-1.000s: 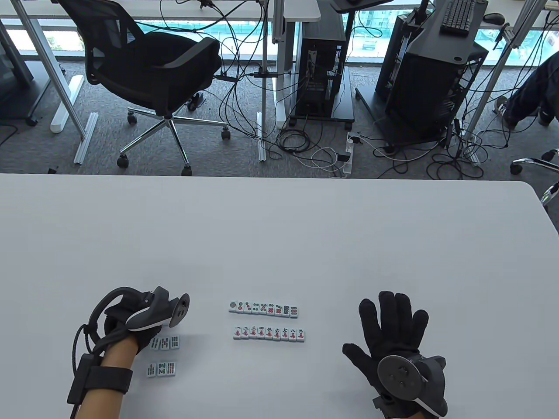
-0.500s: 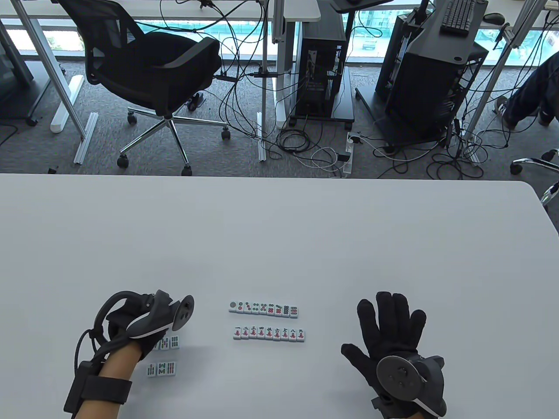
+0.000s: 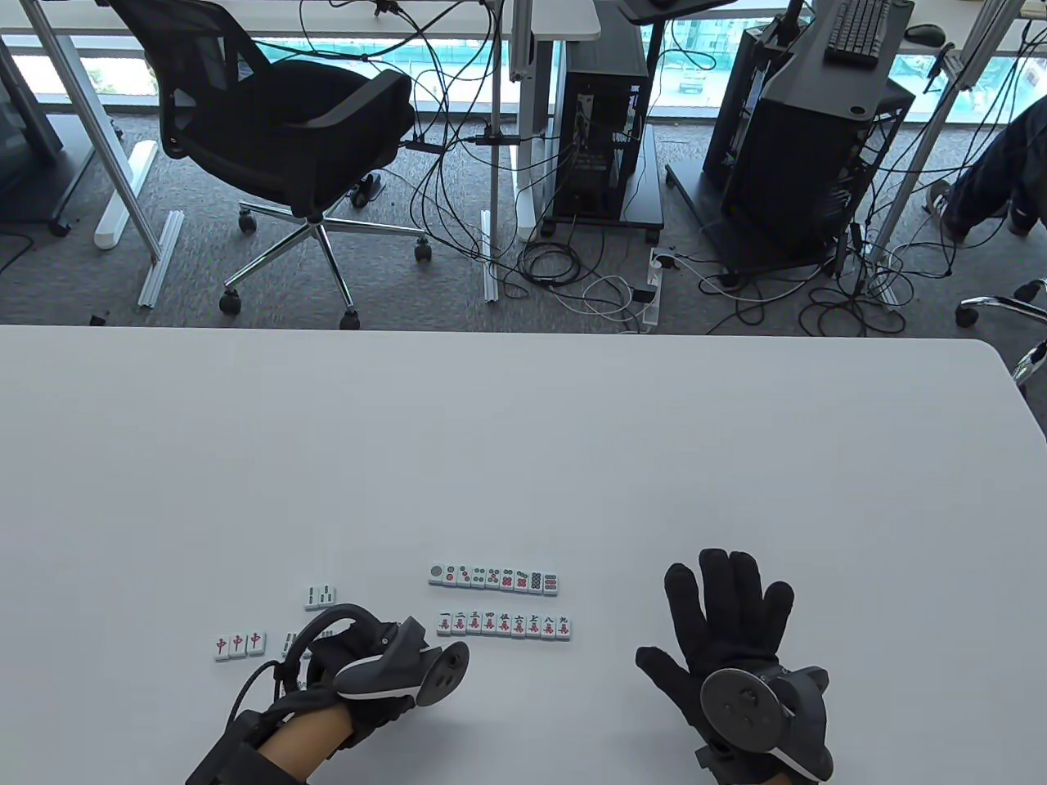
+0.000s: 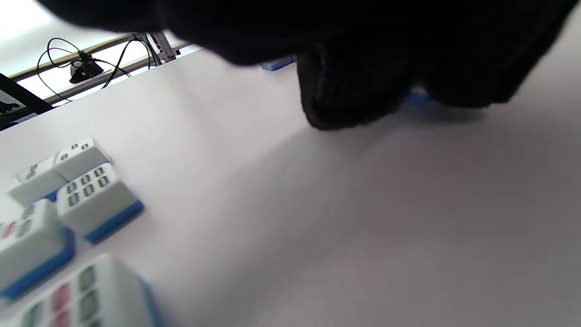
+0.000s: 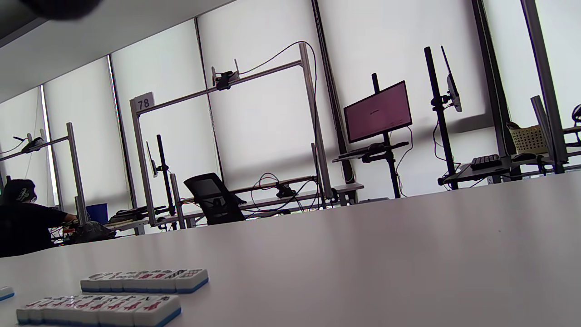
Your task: Mahjong suit sorting
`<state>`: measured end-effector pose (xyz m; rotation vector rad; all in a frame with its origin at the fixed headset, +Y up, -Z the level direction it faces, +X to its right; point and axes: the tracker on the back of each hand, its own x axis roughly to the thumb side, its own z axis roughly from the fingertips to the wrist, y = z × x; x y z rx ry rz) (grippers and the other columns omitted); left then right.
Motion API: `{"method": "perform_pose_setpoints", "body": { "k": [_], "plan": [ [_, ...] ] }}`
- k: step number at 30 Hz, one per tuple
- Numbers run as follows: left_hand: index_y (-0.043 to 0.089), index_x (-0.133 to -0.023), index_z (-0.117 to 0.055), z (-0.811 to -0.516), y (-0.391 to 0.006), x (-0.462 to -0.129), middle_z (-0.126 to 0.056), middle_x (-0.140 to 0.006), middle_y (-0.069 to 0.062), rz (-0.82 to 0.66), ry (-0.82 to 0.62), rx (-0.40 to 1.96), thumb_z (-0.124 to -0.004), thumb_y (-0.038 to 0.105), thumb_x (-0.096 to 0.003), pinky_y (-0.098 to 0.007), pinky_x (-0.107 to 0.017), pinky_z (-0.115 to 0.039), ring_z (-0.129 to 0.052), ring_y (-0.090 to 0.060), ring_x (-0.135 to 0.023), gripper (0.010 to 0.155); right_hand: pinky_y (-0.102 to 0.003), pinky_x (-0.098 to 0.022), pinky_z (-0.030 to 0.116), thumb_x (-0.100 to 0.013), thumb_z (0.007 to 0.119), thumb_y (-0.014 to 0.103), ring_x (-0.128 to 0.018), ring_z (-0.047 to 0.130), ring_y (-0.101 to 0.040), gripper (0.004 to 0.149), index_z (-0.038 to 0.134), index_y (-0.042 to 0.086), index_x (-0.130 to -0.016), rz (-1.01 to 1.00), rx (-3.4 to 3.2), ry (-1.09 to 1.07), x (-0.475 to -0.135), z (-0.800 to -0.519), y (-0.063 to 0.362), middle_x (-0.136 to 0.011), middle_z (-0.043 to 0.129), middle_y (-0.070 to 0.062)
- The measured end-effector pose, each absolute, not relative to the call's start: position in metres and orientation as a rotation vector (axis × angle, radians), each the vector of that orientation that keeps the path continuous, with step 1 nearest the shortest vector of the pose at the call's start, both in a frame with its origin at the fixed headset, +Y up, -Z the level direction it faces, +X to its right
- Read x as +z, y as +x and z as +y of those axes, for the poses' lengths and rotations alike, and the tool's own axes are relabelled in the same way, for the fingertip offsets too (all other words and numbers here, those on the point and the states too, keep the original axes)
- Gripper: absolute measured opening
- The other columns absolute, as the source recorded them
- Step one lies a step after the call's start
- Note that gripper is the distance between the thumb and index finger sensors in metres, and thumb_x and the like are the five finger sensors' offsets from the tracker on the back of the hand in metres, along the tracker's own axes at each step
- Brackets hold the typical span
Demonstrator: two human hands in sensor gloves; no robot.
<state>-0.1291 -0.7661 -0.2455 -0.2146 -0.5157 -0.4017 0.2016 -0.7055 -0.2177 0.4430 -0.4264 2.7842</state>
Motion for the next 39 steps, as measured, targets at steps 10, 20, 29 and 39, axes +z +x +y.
{"method": "perform_pose_setpoints", "body": {
  "k": [10, 20, 29, 39],
  "plan": [
    [0.023, -0.083, -0.083, -0.722, -0.16, -0.255, -0.102, -0.046, 0.013, -0.361, -0.142, -0.405, -0.087, 0.055, -0.027, -0.037, -0.026, -0.086, -0.098, -0.009, -0.018, 0.064, -0.072, -0.069, 0.011, -0.044, 0.055, 0.067, -0.103, 0.0, -0.039, 0.083, 0.008, 0.036, -0.106, -0.415, 2.788, 0.45, -0.218, -0.706, 0.201, -0.115, 0.004, -0.008],
    [0.025, -0.084, -0.082, -0.718, -0.238, -0.308, -0.102, -0.048, 0.013, -0.04, -0.169, -0.378, -0.089, 0.05, -0.0268, -0.037, -0.027, -0.086, -0.098, -0.009, -0.019, 0.062, -0.072, -0.069, 0.011, -0.044, 0.055, 0.067, -0.103, 0.0, -0.039, 0.083, 0.008, 0.036, -0.106, -0.379, 2.803, 0.449, -0.219, -0.708, 0.199, -0.115, 0.004, -0.009],
    [0.027, -0.085, -0.081, -0.757, -0.246, -0.316, -0.101, -0.047, 0.014, -0.033, -0.268, -0.405, -0.088, 0.052, -0.0264, -0.036, -0.027, -0.086, -0.098, -0.008, -0.018, 0.064, -0.072, -0.069, 0.011, -0.044, 0.055, 0.067, -0.103, 0.0, -0.039, 0.083, 0.008, 0.036, -0.106, -0.369, 2.799, 0.448, -0.22, -0.709, 0.199, -0.116, 0.004, -0.008],
    [0.02, -0.079, -0.085, -0.763, -0.244, -0.321, -0.101, -0.042, 0.015, -0.022, -0.274, -0.414, -0.087, 0.051, -0.0284, -0.036, -0.025, -0.086, -0.096, -0.008, -0.014, 0.059, -0.072, -0.069, 0.011, -0.044, 0.055, 0.067, -0.103, 0.0, -0.039, 0.083, 0.008, 0.036, -0.106, -0.364, 2.798, 0.444, -0.221, -0.709, 0.2, -0.116, 0.004, -0.009]
  ]
}}
